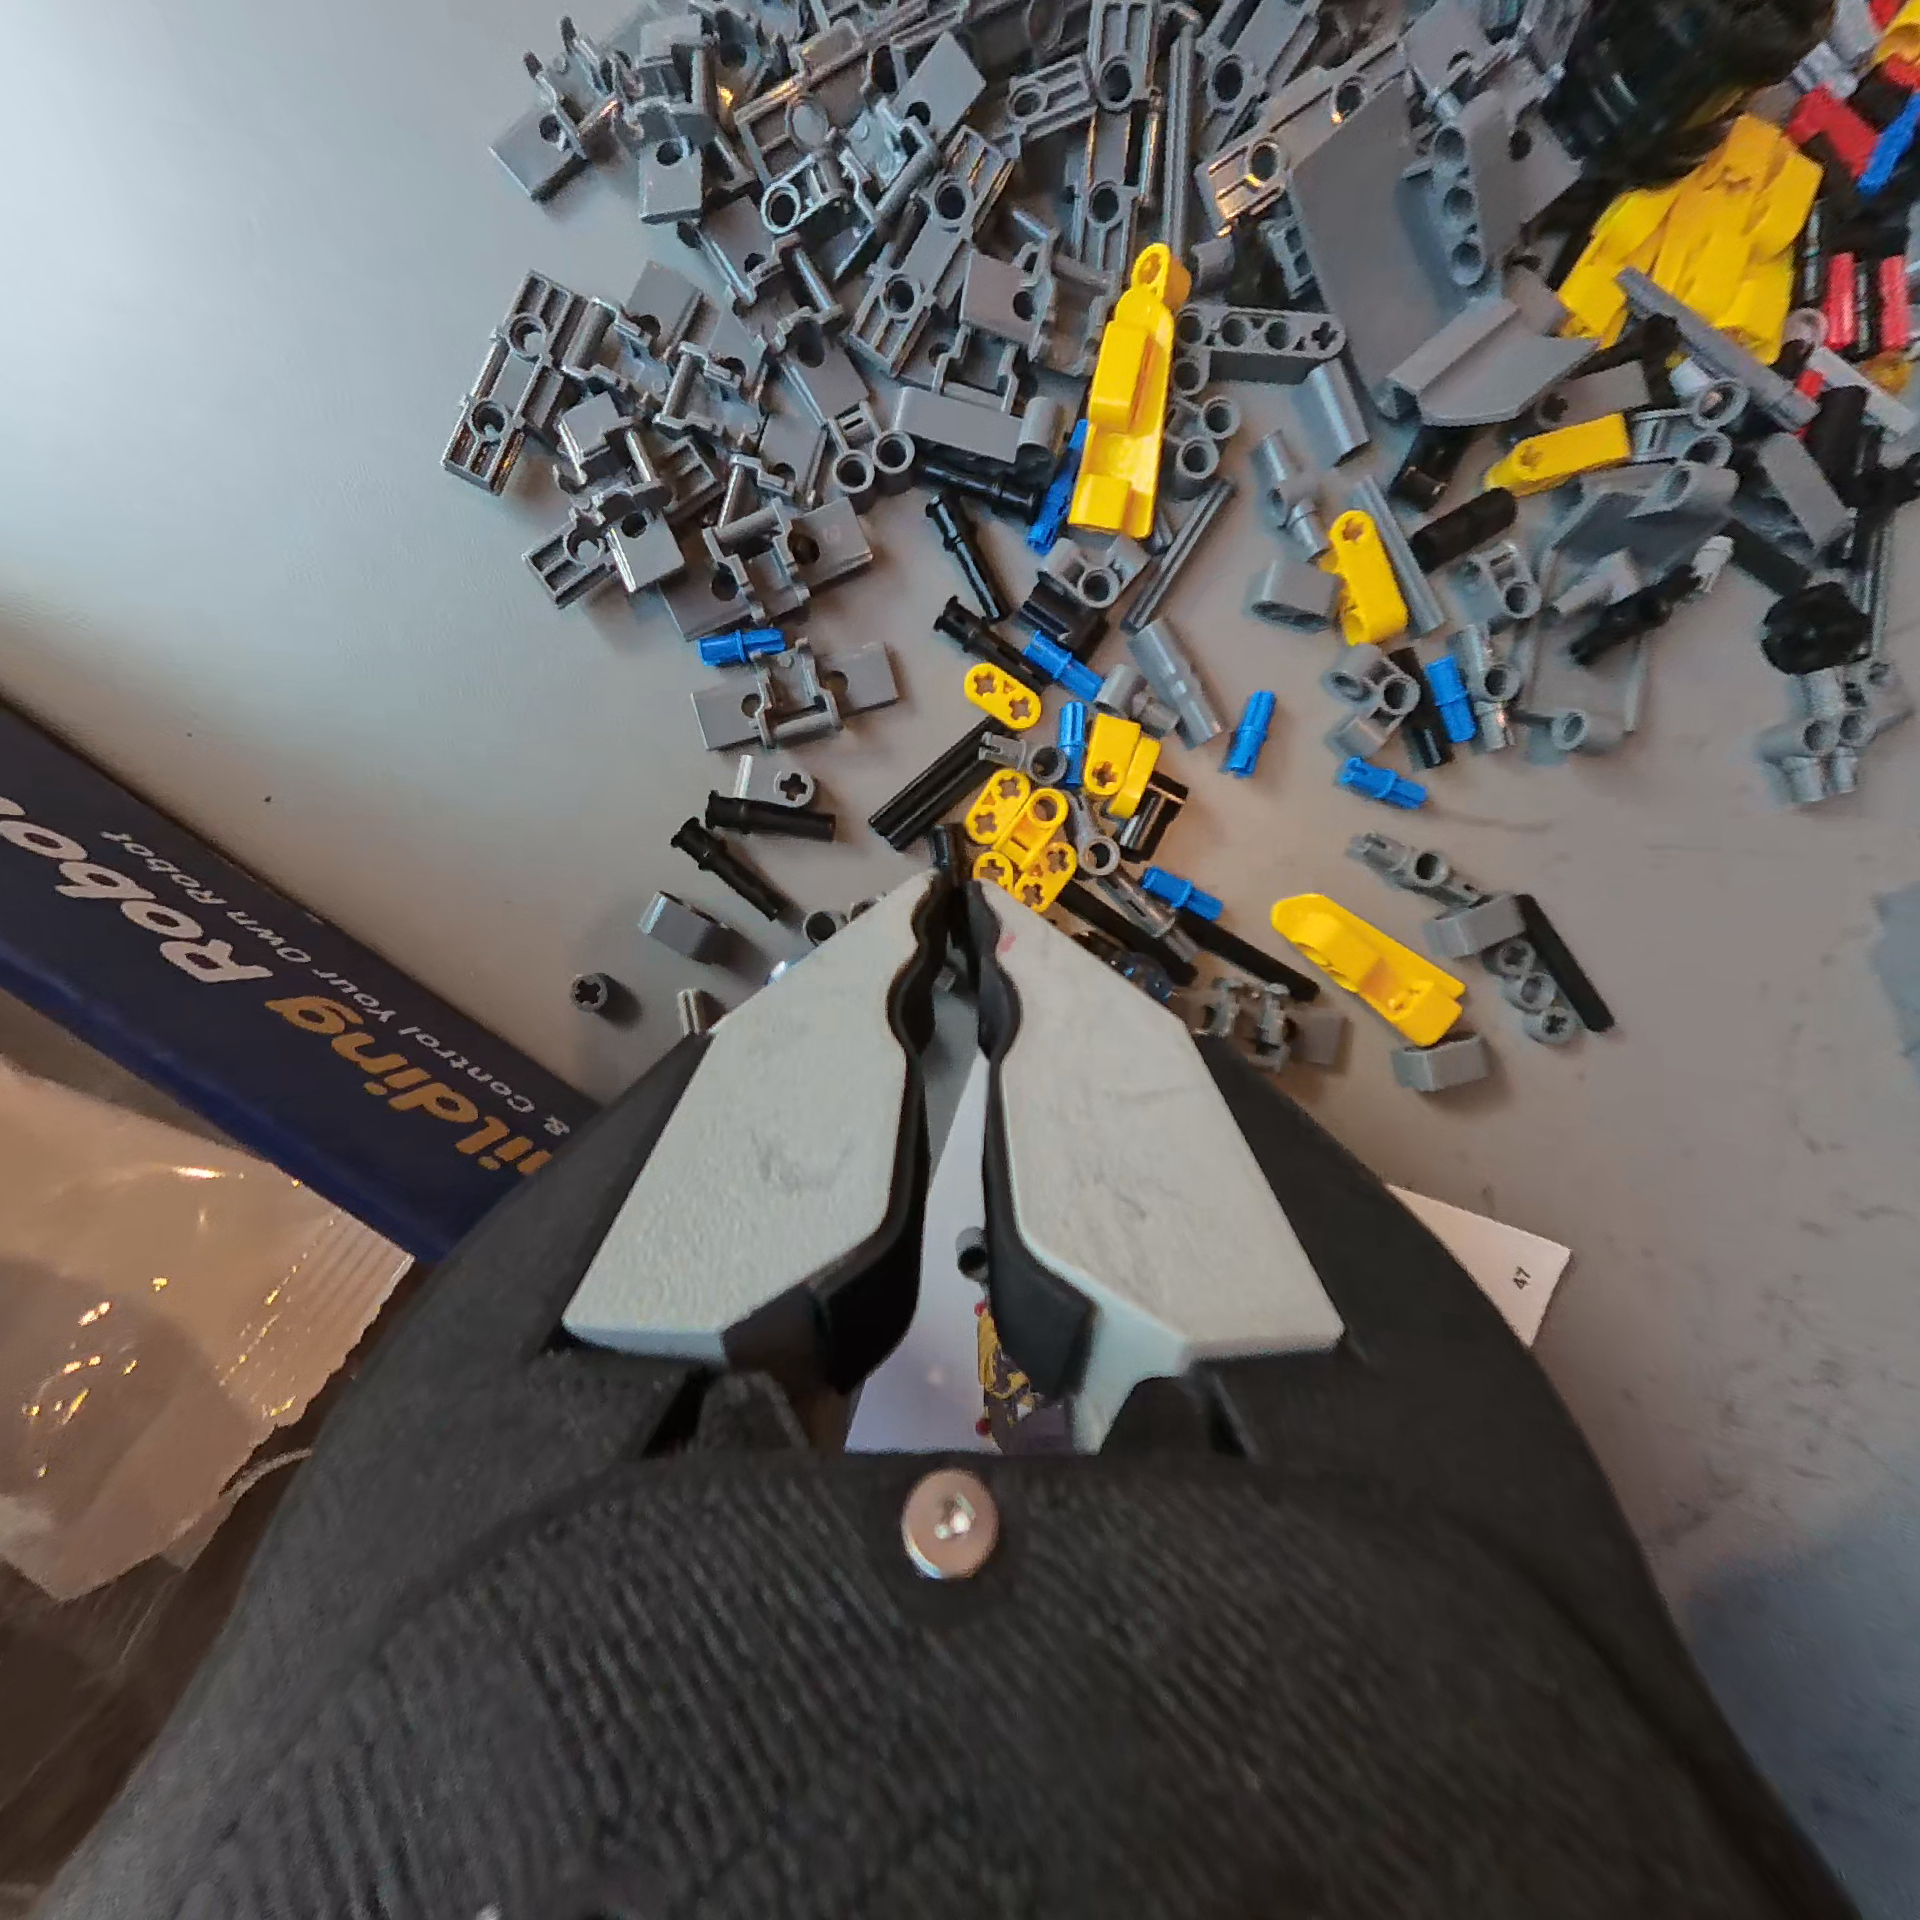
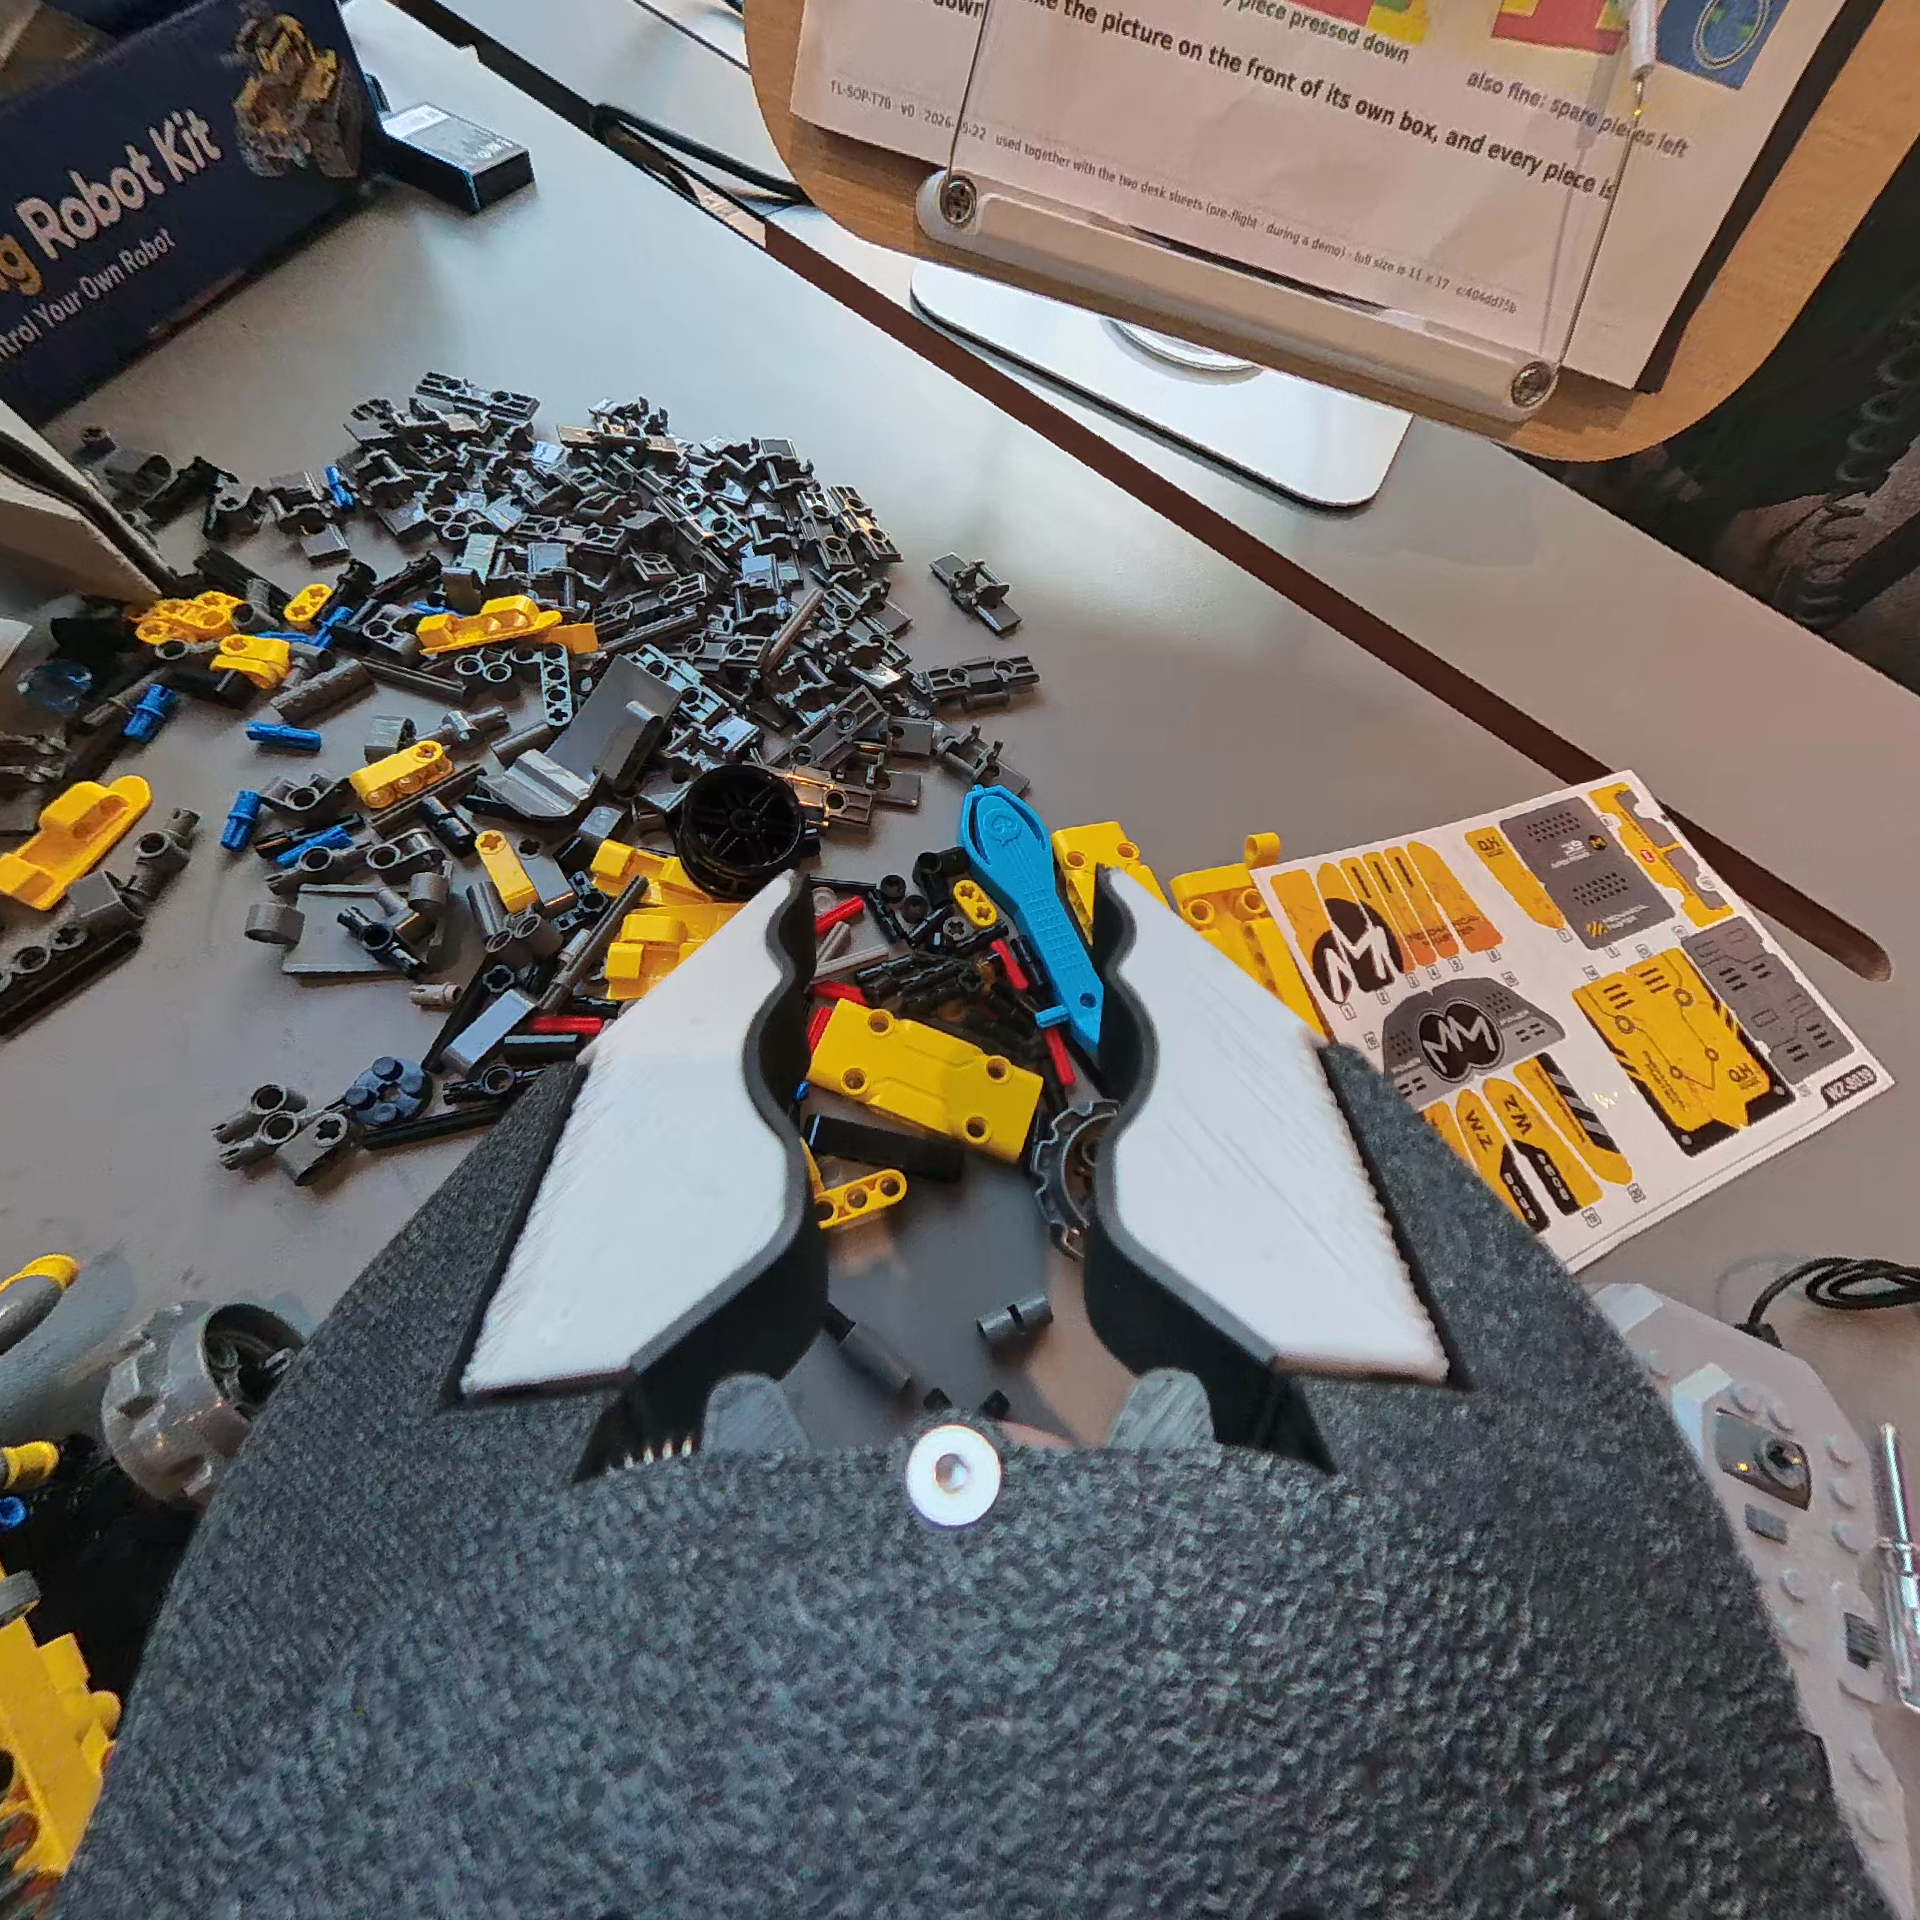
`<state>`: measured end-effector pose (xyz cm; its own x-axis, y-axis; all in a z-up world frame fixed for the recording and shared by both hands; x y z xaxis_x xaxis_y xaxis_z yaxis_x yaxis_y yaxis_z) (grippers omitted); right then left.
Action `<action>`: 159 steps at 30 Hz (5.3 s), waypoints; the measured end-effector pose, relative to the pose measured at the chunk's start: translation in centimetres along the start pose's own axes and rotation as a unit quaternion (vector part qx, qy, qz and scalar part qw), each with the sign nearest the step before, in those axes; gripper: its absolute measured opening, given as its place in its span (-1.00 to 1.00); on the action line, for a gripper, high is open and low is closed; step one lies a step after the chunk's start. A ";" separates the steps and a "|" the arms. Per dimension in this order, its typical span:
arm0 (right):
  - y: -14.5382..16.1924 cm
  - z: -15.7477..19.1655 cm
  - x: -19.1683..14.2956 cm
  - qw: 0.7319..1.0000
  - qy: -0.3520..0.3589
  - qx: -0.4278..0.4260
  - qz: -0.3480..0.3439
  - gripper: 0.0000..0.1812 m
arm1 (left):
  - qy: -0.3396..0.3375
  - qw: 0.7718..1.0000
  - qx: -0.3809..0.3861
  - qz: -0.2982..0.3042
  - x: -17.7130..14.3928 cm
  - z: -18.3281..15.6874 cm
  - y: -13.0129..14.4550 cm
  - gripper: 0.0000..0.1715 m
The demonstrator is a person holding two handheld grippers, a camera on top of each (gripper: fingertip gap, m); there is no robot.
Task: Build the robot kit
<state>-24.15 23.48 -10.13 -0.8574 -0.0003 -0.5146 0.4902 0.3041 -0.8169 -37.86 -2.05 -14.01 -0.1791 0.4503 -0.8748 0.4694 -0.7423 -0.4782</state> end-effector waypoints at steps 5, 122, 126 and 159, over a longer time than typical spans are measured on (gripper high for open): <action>0.0 0.0 -0.1 1.000 -0.001 0.001 -0.002 -0.42 | -0.001 1.000 0.000 -0.002 0.0 0.0 0.0 -1.00; -5.6 1.1 -13.1 0.952 0.099 -0.201 -0.207 -0.73 | 0.574 0.773 -0.132 -0.236 -4.9 -11.2 -5.3 -0.89; -3.3 -3.9 -22.0 0.972 0.098 -0.117 -0.177 -0.73 | 0.526 0.817 -0.096 -0.216 -4.3 -12.0 -5.0 -0.85; 14.4 2.2 -27.5 0.967 -0.050 0.204 -0.147 -0.22 | 0.285 0.875 0.240 -0.308 -10.9 -18.9 3.3 -0.54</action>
<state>6.79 25.81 -8.29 -0.9595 -0.1287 -0.2505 0.2662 -0.1241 -0.9559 -18.05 0.00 -4.60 0.2545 0.9117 -0.3226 -0.0065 -0.3319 -0.9433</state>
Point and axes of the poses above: each gripper's, where its closed fingertips meet, x out along the fingers, y out of its underside, z = x × y across the jaws, the point moved 7 cm from there along -x, back along the fingers, and after that the axes turned 8 degrees about -x, right-handed, at the moved point
